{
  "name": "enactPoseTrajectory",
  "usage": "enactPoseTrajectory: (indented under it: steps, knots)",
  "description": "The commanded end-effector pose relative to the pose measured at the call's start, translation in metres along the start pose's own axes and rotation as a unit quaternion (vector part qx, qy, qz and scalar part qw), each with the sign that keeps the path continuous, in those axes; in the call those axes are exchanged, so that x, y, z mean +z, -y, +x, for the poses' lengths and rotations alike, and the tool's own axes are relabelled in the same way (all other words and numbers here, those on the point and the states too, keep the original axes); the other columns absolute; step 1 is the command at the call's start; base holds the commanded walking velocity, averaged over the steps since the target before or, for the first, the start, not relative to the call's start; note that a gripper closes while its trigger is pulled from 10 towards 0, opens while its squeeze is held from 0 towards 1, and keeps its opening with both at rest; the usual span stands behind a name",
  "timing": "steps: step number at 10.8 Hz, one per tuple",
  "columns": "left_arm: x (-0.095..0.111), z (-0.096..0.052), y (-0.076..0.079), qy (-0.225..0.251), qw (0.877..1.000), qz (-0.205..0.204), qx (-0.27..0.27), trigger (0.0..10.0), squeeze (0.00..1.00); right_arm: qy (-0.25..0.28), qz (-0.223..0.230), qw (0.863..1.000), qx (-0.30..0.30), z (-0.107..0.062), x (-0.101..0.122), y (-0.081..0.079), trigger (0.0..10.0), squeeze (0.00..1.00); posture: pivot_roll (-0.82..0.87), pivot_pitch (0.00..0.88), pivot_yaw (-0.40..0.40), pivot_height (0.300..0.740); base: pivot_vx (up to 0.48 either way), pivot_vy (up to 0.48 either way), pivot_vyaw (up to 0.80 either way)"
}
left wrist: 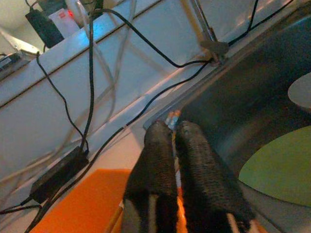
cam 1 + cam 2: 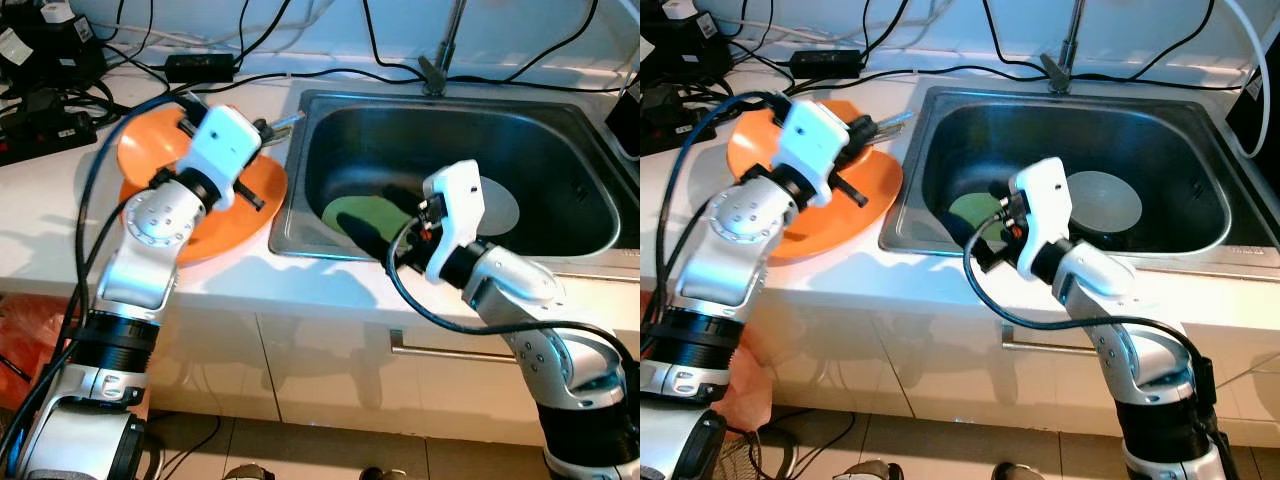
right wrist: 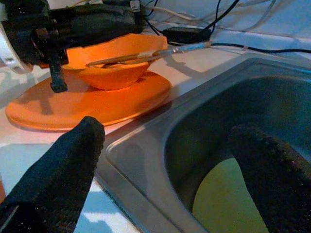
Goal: Kitchen organization
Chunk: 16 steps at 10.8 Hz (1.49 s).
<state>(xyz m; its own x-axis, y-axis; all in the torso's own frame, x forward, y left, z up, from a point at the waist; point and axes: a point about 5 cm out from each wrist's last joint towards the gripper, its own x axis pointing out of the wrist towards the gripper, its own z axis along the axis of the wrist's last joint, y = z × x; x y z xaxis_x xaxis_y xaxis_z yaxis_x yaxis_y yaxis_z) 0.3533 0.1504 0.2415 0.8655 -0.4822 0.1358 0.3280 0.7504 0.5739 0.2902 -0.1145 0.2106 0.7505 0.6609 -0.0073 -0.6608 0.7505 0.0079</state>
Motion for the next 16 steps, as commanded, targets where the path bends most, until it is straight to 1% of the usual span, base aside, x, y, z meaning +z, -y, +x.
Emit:
enactPoseTrajectory:
  steps: [1, 3, 5, 8, 9, 10, 11, 13, 14, 15, 16]
  knots:
    - [-0.002, 0.002, 0.003, -0.008, 1.0, 0.022, -0.013, 10.0, 1.0, 0.003, -0.003, 1.0, -0.002, 0.0, 0.0, 0.0, 10.0, 0.0, 0.08, 0.076, 0.007, 0.74, 0.0, 0.0, 0.0]
    - [0.001, 0.012, 0.008, -0.001, 0.998, 0.045, -0.031, 10.0, 1.0, 0.004, -0.001, 1.0, -0.004, -0.002, -0.001, -0.003, 10.0, 0.0, 0.07, 0.089, 0.021, 0.74, 0.0, 0.0, 0.0]
    - [0.004, 0.026, 0.01, 0.003, 0.997, 0.068, -0.03, 10.0, 1.0, 0.003, 0.003, 1.0, -0.006, -0.003, -0.003, -0.006, 10.0, 0.0, 0.07, 0.103, 0.033, 0.74, 0.0, 0.0, 0.0]
    - [0.009, 0.037, 0.015, 0.009, 0.997, 0.071, -0.026, 10.0, 1.0, -0.002, 0.008, 1.0, -0.006, -0.005, -0.005, -0.009, 10.0, 0.0, 0.07, 0.12, 0.036, 0.74, 0.0, 0.0, 0.0]
    - [0.008, 0.038, 0.017, 0.009, 0.997, 0.07, -0.027, 10.0, 1.0, -0.003, 0.009, 1.0, -0.003, -0.005, -0.006, -0.01, 10.0, 0.0, 0.06, 0.123, 0.035, 0.74, 0.0, 0.0, 0.0]
    - [0.002, 0.04, 0.023, -0.002, 0.997, 0.066, -0.03, 10.0, 1.0, -0.005, 0.009, 1.0, 0.0, -0.006, -0.006, -0.011, 10.0, 0.0, 0.06, 0.125, 0.035, 0.74, 0.0, 0.0, 0.0]
    - [-0.001, 0.04, 0.023, -0.011, 0.997, 0.064, -0.028, 10.0, 1.0, -0.007, 0.009, 1.0, 0.0, -0.006, -0.006, -0.011, 10.0, 0.0, 0.06, 0.126, 0.035, 0.74, 0.0, 0.0, 0.0]
    - [-0.012, 0.04, 0.021, -0.035, 0.997, 0.06, -0.018, 10.0, 1.0, -0.025, 0.007, 1.0, 0.016, -0.009, -0.011, -0.014, 10.0, 0.0, 0.06, 0.126, 0.035, 0.74, 0.0, 0.0, 0.0]
    - [-0.016, 0.041, 0.02, -0.043, 0.997, 0.063, -0.005, 10.0, 1.0, -0.035, 0.007, 0.999, 0.021, -0.011, -0.014, -0.015, 10.0, 0.0, 0.05, 0.125, 0.036, 0.74, 0.0, 0.0, 0.0]
    - [-0.017, 0.042, 0.019, -0.045, 0.996, 0.071, 0.003, 10.0, 1.0, -0.036, 0.008, 0.999, 0.022, -0.011, -0.014, -0.016, 10.0, 0.0, 0.05, 0.125, 0.036, 0.74, 0.0, 0.0, 0.0]
    - [-0.019, 0.043, 0.017, -0.05, 0.996, 0.07, 0.008, 10.0, 1.0, -0.037, 0.008, 0.999, 0.025, -0.011, -0.014, -0.017, 10.0, 0.0, 0.05, 0.125, 0.036, 0.74, 0.0, 0.0, 0.0]
